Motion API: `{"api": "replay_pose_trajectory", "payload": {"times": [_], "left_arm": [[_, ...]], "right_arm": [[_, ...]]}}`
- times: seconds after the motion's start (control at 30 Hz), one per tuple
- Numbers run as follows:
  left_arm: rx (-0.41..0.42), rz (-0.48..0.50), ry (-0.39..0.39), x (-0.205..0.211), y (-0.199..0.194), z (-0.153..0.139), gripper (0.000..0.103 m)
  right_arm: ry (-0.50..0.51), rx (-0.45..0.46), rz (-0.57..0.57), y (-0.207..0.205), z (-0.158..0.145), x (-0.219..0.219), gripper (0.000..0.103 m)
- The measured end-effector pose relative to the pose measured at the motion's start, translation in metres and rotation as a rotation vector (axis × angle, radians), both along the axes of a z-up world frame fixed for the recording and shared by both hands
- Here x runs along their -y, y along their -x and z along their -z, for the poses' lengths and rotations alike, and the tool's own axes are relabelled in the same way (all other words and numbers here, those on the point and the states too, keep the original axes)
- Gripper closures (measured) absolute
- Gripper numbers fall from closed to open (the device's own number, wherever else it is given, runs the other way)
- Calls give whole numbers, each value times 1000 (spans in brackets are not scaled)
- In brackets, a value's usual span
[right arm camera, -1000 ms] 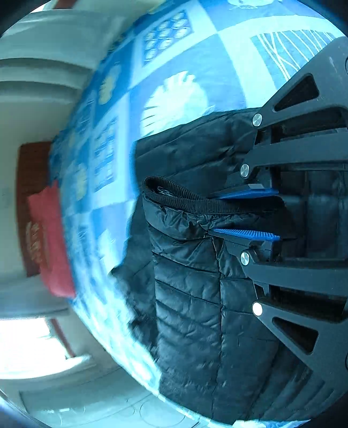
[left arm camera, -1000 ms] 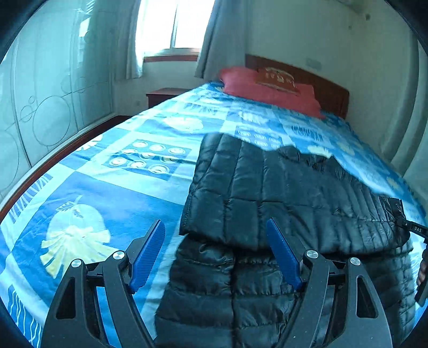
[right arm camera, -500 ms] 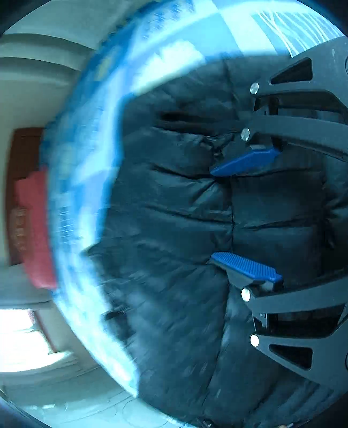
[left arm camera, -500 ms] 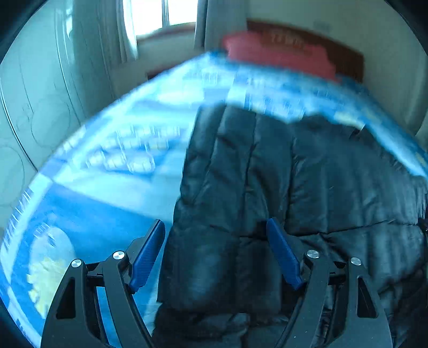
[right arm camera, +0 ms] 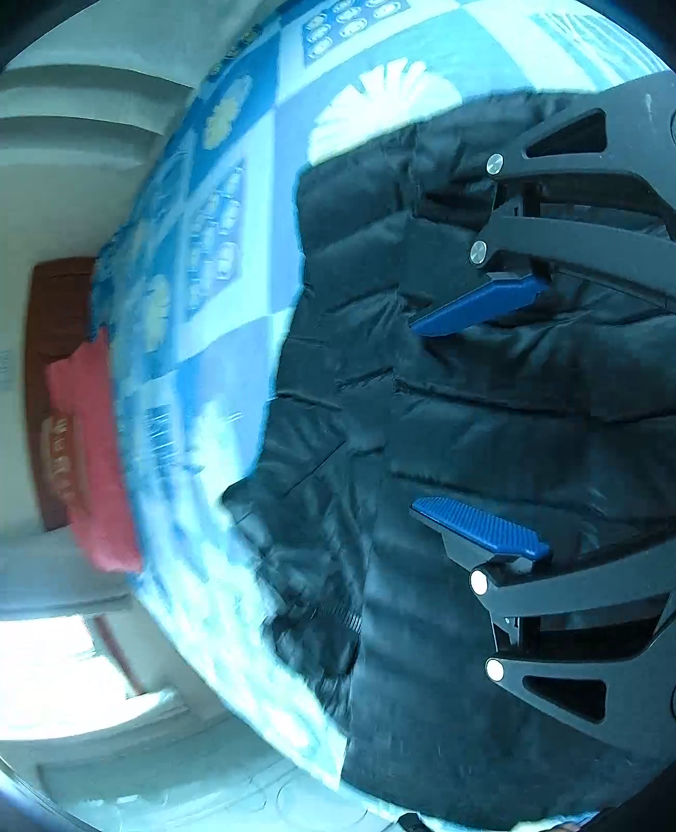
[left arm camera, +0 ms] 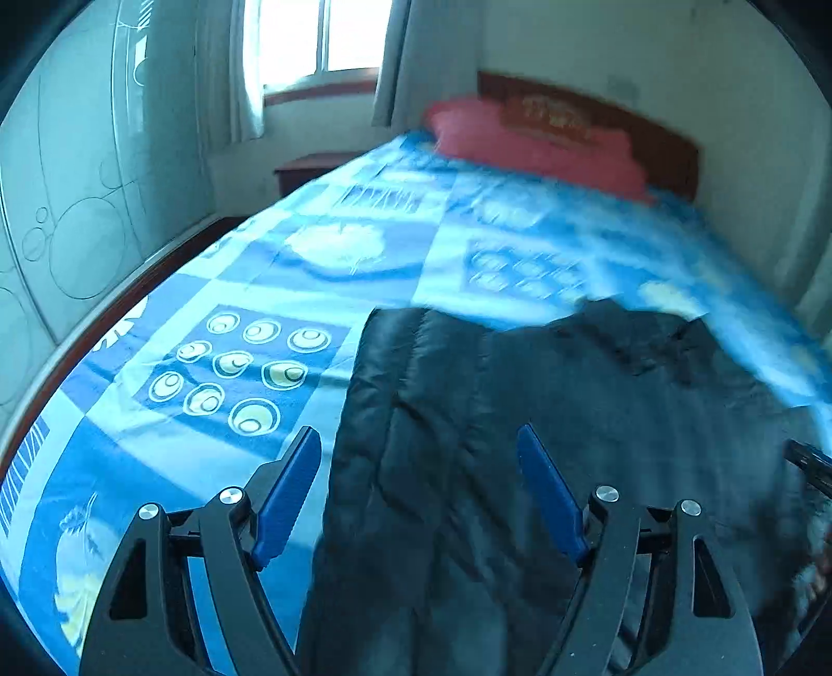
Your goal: Fold large clothes
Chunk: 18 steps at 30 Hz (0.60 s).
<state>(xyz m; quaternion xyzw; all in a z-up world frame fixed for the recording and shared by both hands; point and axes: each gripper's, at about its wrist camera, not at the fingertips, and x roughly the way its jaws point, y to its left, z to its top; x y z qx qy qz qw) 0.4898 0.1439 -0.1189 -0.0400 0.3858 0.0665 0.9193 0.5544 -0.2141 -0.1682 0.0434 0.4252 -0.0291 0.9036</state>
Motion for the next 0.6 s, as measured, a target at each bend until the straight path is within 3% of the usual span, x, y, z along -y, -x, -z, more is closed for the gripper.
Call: {"api": "replay_pose_trajectory", "payload": {"times": [0.07, 0.1, 0.23, 0.37, 0.47, 0.6], "left_arm": [[-124, -26, -23, -4, -23, 33, 24], [-146, -24, 32, -10, -27, 43, 24], [-106, -59, 20, -7, -13, 26, 27], [33, -11, 85, 17, 14, -4, 27], [58, 50, 124, 50, 12, -9, 27], [39, 30, 27, 74, -2, 4, 26]], "right_arm": [[16, 4, -6, -3, 6, -2, 33], [19, 1, -8, -3, 6, -2, 33], [48, 44, 12, 9, -13, -5, 35], [4, 150, -60, 30, -36, -32, 35], [-76, 121, -130, 23, -33, -61, 35], [17, 63, -161, 11, -9, -90, 35]]}}
